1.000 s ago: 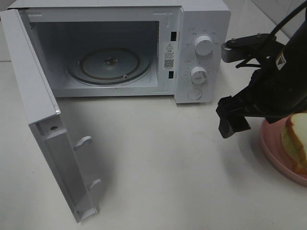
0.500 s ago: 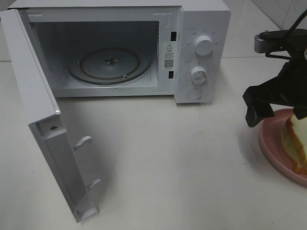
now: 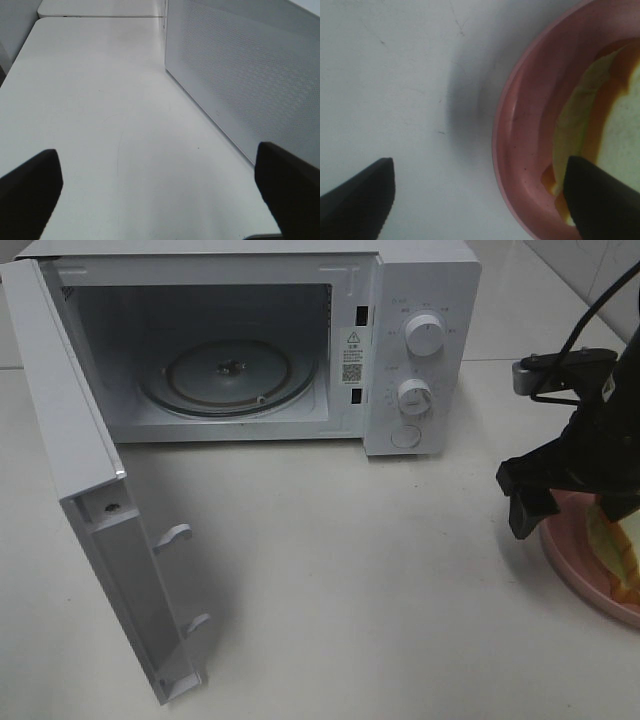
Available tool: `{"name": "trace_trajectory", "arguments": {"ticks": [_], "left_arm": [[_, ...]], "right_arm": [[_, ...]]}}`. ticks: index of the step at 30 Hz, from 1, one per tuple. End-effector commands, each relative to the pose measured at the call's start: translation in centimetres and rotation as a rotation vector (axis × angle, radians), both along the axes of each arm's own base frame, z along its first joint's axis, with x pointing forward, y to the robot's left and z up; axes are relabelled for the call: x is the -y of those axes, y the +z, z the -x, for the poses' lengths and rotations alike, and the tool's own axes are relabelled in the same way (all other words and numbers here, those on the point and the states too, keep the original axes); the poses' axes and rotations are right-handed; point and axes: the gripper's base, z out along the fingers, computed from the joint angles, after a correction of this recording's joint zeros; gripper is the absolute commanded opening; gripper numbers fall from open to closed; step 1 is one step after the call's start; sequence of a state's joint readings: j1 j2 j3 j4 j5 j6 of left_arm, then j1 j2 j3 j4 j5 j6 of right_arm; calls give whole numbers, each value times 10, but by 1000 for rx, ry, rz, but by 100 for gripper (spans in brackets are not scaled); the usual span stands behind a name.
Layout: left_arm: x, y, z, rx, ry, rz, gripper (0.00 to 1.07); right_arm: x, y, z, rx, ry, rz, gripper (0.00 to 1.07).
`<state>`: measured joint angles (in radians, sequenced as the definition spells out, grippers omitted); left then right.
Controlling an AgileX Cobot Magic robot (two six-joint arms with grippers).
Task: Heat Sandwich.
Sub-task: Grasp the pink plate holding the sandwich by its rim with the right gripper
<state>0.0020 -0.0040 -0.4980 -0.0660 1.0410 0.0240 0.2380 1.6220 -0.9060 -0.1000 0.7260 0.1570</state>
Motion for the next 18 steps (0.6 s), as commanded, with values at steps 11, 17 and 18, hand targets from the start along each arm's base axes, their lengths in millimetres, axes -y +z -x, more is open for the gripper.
{"name": "trace_trajectory", "arguments": {"ticks": [11,17,18], "left_arm": [[0,0,3,23,-2,3,100],[0,0,3,23,-2,3,100],[0,0,3,23,-2,3,100]], "right_arm": [[2,-42,-17,-37,14,51,85],[2,-62,-20,-77,22,67,85],[2,-62,-20,-77,22,67,85]]}}
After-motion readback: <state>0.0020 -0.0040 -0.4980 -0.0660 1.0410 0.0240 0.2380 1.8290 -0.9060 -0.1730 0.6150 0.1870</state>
